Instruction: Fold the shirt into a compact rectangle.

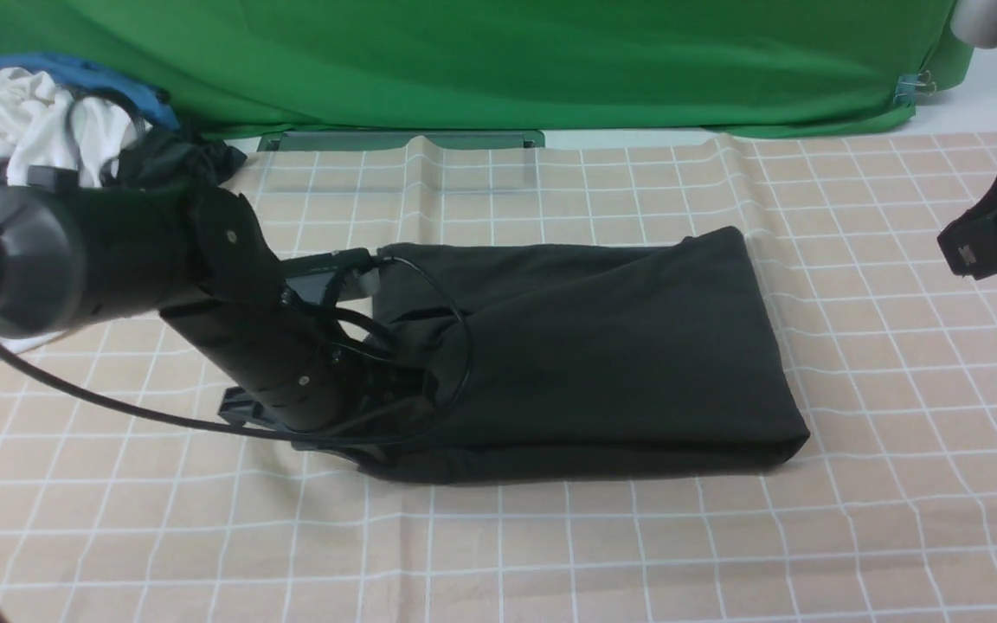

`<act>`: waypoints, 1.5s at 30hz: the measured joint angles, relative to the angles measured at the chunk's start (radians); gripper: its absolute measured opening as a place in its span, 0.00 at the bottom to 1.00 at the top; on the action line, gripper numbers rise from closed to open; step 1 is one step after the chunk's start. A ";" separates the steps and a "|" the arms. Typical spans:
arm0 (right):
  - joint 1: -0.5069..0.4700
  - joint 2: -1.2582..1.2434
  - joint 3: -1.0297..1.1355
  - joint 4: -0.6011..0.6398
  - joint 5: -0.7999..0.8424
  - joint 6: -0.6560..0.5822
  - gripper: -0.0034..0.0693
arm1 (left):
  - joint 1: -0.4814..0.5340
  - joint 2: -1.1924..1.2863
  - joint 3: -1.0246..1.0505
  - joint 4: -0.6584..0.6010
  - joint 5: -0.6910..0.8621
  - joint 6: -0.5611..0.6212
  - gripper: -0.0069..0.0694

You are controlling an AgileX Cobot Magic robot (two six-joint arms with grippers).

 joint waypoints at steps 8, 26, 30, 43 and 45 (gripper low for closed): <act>0.000 0.000 0.000 -0.002 -0.012 0.000 0.10 | -0.002 -0.213 0.100 0.033 0.084 -0.056 0.16; 0.000 -0.104 0.007 -0.007 0.001 -0.027 0.11 | -0.006 -0.314 0.134 0.300 0.170 -0.148 0.48; 0.000 -0.276 0.010 -0.036 -0.070 -0.027 0.11 | -0.006 -0.490 0.133 0.325 0.162 -0.159 0.25; 0.000 -1.009 0.455 -0.080 -0.747 -0.027 0.11 | -0.006 -1.313 0.342 0.275 -0.079 -0.164 0.11; 0.000 -1.110 0.566 -0.082 -0.875 -0.027 0.11 | -0.006 -1.423 0.407 0.289 -0.127 -0.164 0.11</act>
